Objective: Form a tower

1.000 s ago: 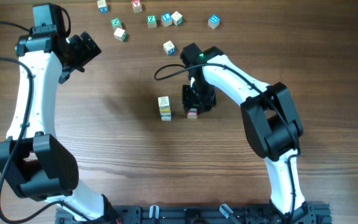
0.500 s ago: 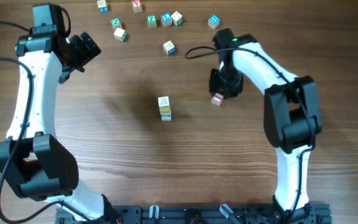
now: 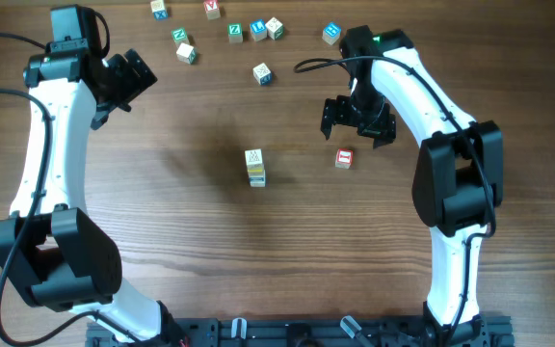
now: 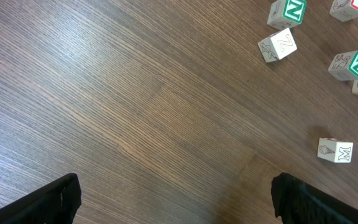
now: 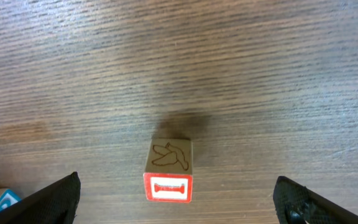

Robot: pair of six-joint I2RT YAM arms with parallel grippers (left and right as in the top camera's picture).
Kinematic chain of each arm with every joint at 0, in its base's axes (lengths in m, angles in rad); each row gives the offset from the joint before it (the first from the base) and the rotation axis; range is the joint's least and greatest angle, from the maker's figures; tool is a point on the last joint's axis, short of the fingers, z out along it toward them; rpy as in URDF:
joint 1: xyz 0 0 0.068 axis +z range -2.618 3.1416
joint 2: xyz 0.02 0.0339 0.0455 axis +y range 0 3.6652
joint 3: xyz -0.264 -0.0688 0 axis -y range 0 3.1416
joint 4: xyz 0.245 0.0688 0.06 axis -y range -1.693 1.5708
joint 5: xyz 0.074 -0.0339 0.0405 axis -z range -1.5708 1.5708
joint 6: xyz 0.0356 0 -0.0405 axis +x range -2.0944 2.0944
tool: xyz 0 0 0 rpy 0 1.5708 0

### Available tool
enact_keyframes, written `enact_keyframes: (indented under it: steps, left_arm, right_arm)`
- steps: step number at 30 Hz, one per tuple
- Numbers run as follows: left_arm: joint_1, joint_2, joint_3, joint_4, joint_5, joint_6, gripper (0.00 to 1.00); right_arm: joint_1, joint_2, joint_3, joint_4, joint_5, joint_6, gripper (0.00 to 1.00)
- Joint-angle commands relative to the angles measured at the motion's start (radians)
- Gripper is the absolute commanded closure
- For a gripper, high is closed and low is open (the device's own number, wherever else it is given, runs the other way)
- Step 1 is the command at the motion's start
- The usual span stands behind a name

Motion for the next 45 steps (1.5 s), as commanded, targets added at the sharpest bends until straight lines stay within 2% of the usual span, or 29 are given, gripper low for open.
enact_keyframes:
  steps: [1,4,10,13,15,19,21,24,25,26,28,30,33,45]
  left_arm:
    - [0.002,-0.020,0.014,0.000,-0.006,0.008,0.00]
    - [0.002,-0.020,0.014,0.000,-0.006,0.008,0.00]
    - [0.002,-0.020,0.014,0.000,-0.006,0.008,0.00]
    - [0.002,-0.020,0.014,0.000,-0.006,0.008,0.00]
    - [0.002,-0.020,0.014,0.000,-0.006,0.008,0.00]
    - [0.002,-0.020,0.014,0.000,-0.006,0.008,0.00]
    - [0.002,-0.020,0.014,0.000,-0.006,0.008,0.00]
    - [0.002,-0.020,0.014,0.000,-0.006,0.008,0.00]
    - [0.002,-0.020,0.014,0.000,-0.006,0.008,0.00]
    - [0.002,-0.020,0.014,0.000,-0.006,0.008,0.00]
    - [0.002,-0.020,0.014,0.000,-0.006,0.008,0.00]
    - [0.002,-0.020,0.014,0.000,-0.006,0.008,0.00]
    - [0.002,-0.020,0.014,0.000,-0.006,0.008,0.00]
    - [0.002,-0.020,0.014,0.000,-0.006,0.008,0.00]
  right_arm:
    - [0.019,-0.019,-0.028,-0.003,-0.024,0.008,0.27]
    - [0.051,-0.019,-0.092,0.041,-0.023,0.013,0.42]
    - [0.106,-0.019,-0.180,0.126,0.063,0.114,0.46]
    - [0.106,-0.019,-0.180,0.152,0.074,0.108,0.56]
    - [0.103,-0.019,-0.180,0.182,0.075,0.101,0.57]
    - [0.099,-0.019,-0.180,0.230,0.075,0.102,0.76]
    - [0.099,-0.019,-0.180,0.245,0.090,0.101,0.76]
    - [0.099,-0.019,-0.178,0.262,0.156,0.101,0.72]
    - [0.099,-0.019,-0.178,0.271,0.180,0.098,0.68]
    - [0.099,-0.019,-0.178,0.281,0.183,0.077,0.60]
    - [0.099,-0.019,-0.178,0.288,0.182,0.063,0.36]
    - [0.099,-0.019,-0.178,0.285,0.182,0.063,0.26]
    - [0.099,-0.019,-0.178,0.278,0.160,0.047,0.01]
    - [0.099,-0.019,-0.178,0.305,0.145,0.050,0.00]
